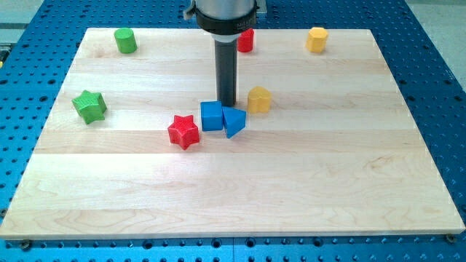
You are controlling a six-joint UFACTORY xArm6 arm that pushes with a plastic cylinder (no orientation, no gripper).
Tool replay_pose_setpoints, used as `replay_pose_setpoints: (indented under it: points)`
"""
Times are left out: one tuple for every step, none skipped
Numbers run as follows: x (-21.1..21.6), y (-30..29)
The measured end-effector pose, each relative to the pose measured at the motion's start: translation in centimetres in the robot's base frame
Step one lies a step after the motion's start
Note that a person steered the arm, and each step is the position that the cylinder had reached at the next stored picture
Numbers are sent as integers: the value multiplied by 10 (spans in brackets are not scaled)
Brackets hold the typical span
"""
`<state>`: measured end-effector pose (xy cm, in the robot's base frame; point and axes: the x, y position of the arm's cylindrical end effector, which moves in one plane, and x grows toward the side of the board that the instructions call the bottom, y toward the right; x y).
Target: Place the triangle at the bottom right of the board
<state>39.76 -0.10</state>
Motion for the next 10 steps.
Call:
replay_pose_setpoints:
  points:
    - [0,43]
    - [5,94]
    - [24,159]
    - [38,87]
    - [80,107]
    - [76,102]
    - [28,87]
    - [-5,62]
    - [6,16]
    - [10,5]
